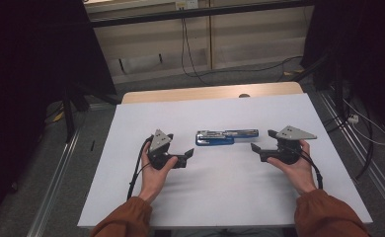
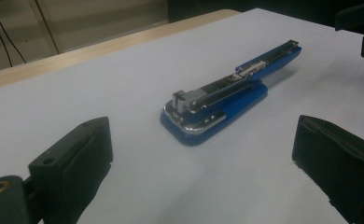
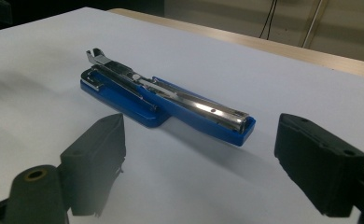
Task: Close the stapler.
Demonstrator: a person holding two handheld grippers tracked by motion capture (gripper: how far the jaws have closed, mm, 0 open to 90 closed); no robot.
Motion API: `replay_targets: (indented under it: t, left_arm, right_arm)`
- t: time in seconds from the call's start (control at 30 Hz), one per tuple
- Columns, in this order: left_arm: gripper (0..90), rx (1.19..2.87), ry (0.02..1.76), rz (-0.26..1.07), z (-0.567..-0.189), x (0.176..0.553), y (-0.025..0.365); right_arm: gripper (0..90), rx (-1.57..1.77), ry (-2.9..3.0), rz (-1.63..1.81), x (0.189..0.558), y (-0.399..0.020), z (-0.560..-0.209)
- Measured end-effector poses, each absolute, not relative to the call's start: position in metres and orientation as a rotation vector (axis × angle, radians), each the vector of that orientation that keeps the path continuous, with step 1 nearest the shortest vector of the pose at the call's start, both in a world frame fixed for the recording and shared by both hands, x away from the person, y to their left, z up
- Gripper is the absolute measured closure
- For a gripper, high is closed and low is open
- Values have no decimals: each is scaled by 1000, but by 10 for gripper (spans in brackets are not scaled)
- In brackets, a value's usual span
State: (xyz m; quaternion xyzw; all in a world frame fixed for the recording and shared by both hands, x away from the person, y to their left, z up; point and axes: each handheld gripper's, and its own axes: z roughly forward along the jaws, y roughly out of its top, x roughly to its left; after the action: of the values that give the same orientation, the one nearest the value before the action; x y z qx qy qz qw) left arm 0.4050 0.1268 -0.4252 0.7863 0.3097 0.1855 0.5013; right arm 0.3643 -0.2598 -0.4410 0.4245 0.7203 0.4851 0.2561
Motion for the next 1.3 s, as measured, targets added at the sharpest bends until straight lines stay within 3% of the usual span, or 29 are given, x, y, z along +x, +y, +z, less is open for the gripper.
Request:
replay_targets:
  t: [0.8, 1.1, 1.3]
  left_arm:
    - [69, 1880, 719, 497, -408, 444, 86]
    - [78, 1910, 782, 537, -422, 457, 78]
    - [66, 1942, 784, 492, -426, 455, 79]
  right_arm:
    - [267, 1186, 1977, 1304, 375, -255, -441]
    - [279, 1194, 1980, 1321, 387, -252, -444]
    - [301, 1207, 1990, 1318, 390, -249, -447]
